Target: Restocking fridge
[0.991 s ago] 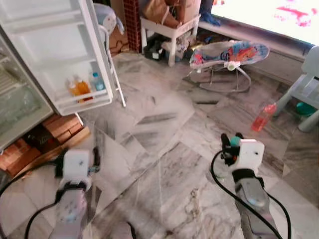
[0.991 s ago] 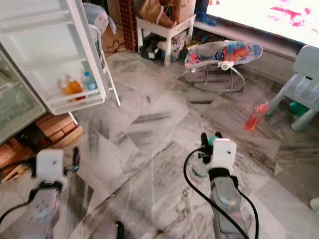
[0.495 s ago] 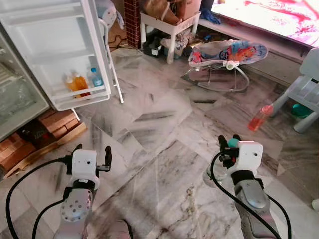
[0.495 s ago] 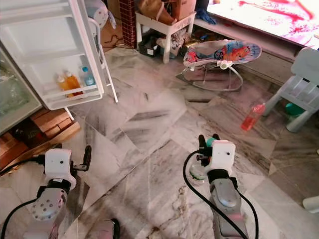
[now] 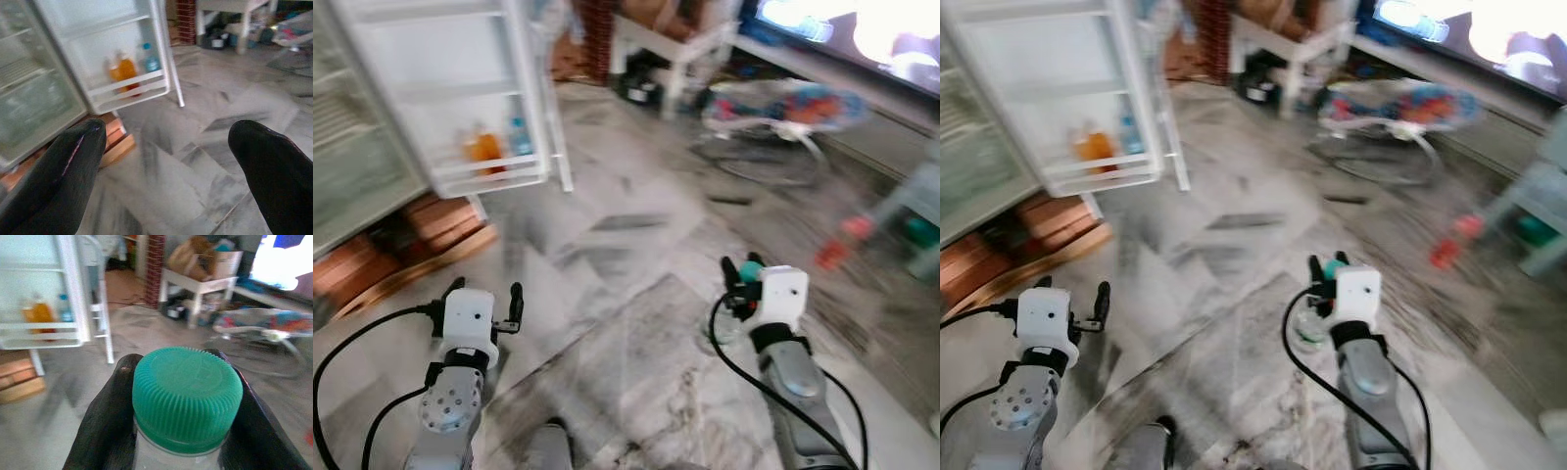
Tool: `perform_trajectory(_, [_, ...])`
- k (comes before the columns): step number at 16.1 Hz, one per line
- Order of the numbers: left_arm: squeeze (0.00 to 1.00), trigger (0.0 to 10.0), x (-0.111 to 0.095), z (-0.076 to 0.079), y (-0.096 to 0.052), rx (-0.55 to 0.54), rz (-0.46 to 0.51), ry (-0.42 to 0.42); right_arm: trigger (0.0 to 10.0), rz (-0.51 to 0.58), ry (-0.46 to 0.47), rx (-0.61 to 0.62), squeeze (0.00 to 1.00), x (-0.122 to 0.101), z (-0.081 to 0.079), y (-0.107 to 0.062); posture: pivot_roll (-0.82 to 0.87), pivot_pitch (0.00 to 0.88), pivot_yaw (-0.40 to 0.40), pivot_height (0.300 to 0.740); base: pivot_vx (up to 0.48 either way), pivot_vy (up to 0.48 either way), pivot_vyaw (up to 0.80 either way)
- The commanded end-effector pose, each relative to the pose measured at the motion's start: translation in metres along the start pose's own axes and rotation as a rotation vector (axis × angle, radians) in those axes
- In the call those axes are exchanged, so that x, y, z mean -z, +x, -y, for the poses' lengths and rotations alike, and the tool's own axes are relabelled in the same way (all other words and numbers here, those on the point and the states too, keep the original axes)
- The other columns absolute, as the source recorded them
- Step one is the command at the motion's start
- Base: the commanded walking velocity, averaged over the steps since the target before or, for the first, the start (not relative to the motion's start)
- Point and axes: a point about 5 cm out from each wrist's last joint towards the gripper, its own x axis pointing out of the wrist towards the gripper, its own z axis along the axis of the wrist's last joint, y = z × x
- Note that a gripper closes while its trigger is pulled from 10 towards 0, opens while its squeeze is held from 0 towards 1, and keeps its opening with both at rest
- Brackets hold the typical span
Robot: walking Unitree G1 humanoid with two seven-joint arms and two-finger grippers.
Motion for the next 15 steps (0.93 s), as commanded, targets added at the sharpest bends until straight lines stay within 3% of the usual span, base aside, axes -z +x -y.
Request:
perform_trajectory(1, [0.0, 10.0, -0.003, 0.003, 0.0, 0.004, 0.003, 0.005, 10.0, 0.016, -0.002, 0.005, 0.0, -0.006, 0.003, 0.001, 0.14, 0.145, -0.076, 0.74, 0.0, 0.0, 0.79])
perform_trajectory(5, [0.0, 10.0, -0.006, 0.003, -0.003, 0.02, 0.017, 0.015, 10.0, 0.009, 0.011, 0.002, 0.0, -0.004, 0.002, -0.001, 0.15, 0.152, -0.072, 0.74, 0.157, 0.0, 0.77])
perform_trajectory(8, [0.0, 10.0, -0.004, 0.004, -0.001, 0.038, 0.01, 0.024, 10.0, 0.008, 0.031, 0.029, 0.0, -0.001, 0.004, 0.001, 0.15, 0.13, -0.052, 0.74, 0.354, 0.0, 0.0])
perform_trajectory(15, [0.0, 10.0, -0.007, 0.004, 0.024, 0.058, 0.039, 0.03, 10.0, 0.042, 0.039, 0.03, 0.0, -0.004, -0.001, 0.02, 0.16, 0.045, -0.038, 0.74, 0.432, 0.0, 0.0])
